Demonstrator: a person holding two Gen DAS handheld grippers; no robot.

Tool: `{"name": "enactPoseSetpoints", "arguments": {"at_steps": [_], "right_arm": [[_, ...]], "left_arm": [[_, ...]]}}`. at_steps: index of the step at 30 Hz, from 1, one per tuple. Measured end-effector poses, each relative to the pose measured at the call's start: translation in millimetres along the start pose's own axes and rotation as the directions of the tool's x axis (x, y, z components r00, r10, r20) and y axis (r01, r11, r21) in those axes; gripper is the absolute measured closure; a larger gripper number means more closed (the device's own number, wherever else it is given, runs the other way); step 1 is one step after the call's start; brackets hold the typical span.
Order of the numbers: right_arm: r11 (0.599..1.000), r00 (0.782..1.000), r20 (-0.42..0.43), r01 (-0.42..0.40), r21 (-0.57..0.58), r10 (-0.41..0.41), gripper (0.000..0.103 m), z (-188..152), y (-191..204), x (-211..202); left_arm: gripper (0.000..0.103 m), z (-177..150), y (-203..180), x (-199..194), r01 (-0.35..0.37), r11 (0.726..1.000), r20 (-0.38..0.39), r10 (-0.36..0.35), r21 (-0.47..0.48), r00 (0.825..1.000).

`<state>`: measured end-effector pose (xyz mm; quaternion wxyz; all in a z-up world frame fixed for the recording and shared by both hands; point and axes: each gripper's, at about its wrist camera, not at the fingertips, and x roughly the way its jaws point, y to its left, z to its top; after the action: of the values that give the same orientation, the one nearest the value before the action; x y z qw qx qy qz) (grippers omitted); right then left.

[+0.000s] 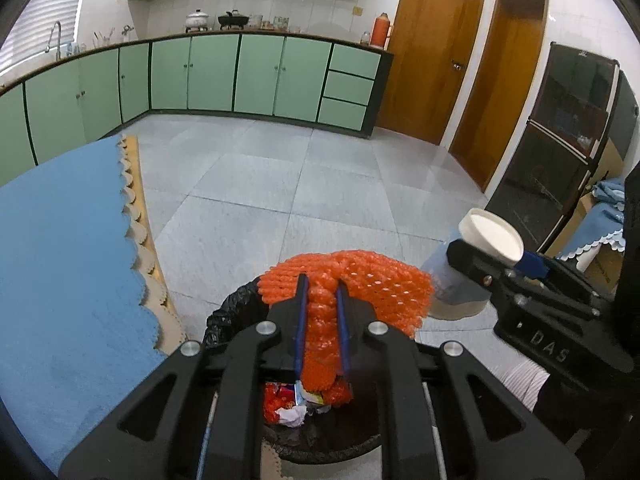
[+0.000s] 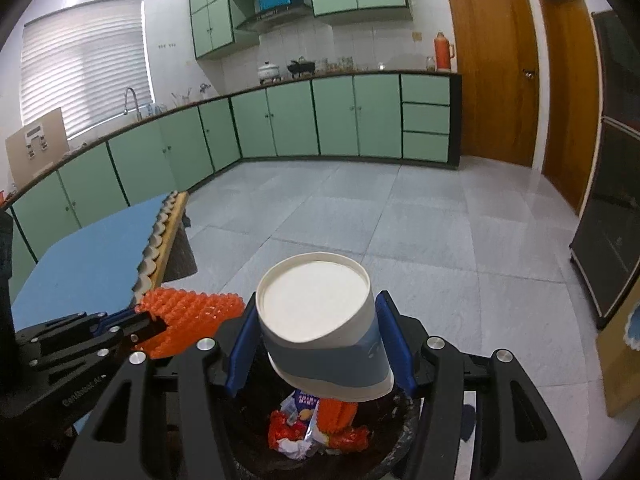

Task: Collect trash
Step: 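Carry the net and cup over the black bin and open both grippers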

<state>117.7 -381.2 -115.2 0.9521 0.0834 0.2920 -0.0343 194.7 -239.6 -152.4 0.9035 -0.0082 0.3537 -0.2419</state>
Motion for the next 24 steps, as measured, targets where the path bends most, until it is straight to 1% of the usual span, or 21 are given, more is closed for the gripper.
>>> {"name": "enactPoseSetpoints", "arguments": {"at_steps": [1,3,4,5,9,12,13,16,19,21,24], "right_arm": [[1.000,1.000,-0.005,0.000,-0.006,0.000,0.044,0.2,0.4,2.9],[1.000,1.000,-0.010,0.001,-0.006,-0.001,0.043,-0.6,-2.5,5.2],[1.000,1.000,-0.012,0.000,-0.006,-0.001,0.042,0.4,-2.9,7.1],[1.000,1.000,-0.012,0.003,-0.006,-0.003,0.041,-0.8,-2.6,6.5],[1.000,1.000,-0.013,0.011,0.001,-0.011,0.035,3.5,-0.9,10.6],[1.000,1.000,-0.013,0.012,0.008,-0.012,0.034,2.9,-2.9,10.3],[1.000,1.000,-0.012,0.013,0.008,-0.013,0.033,3.7,-2.9,10.0],[1.000,1.000,-0.009,0.011,0.012,-0.011,0.030,4.0,-2.1,7.4],[1.000,1.000,-0.003,0.006,0.016,-0.006,0.026,5.2,-3.6,3.8],[1.000,1.000,0.009,0.004,0.016,-0.004,0.021,8.5,-0.9,-2.1],[1.000,1.000,0.026,-0.003,0.012,0.003,0.014,12.9,1.0,-11.6]], "left_arm": [[0.085,0.2,1.3,0.2,0.001,1.000,0.000,-0.001,-0.004,1.000],[0.076,3.1,2.8,-0.1,-0.001,1.000,0.003,0.001,-0.012,1.000],[0.070,4.2,3.4,-0.7,-0.001,1.000,0.005,0.001,-0.017,1.000],[0.067,7.9,1.3,0.9,-0.002,1.000,0.006,0.002,-0.019,1.000],[0.064,10.0,5.0,2.0,0.010,1.000,0.000,-0.010,-0.027,1.000],[0.063,11.4,7.2,2.8,0.012,0.999,-0.004,-0.012,-0.032,1.000],[0.061,12.2,7.4,2.7,0.014,0.999,-0.004,-0.014,-0.032,1.000],[0.058,14.8,7.4,-1.1,0.015,0.999,0.008,-0.014,-0.034,1.000],[0.056,17.9,7.2,-6.7,0.009,1.000,0.025,-0.009,-0.029,1.000],[0.054,20.8,9.3,-12.1,0.002,1.000,0.041,-0.001,-0.029,0.999],[0.046,24.4,15.6,-23.4,-0.011,0.999,0.067,0.014,-0.040,0.998]]}}
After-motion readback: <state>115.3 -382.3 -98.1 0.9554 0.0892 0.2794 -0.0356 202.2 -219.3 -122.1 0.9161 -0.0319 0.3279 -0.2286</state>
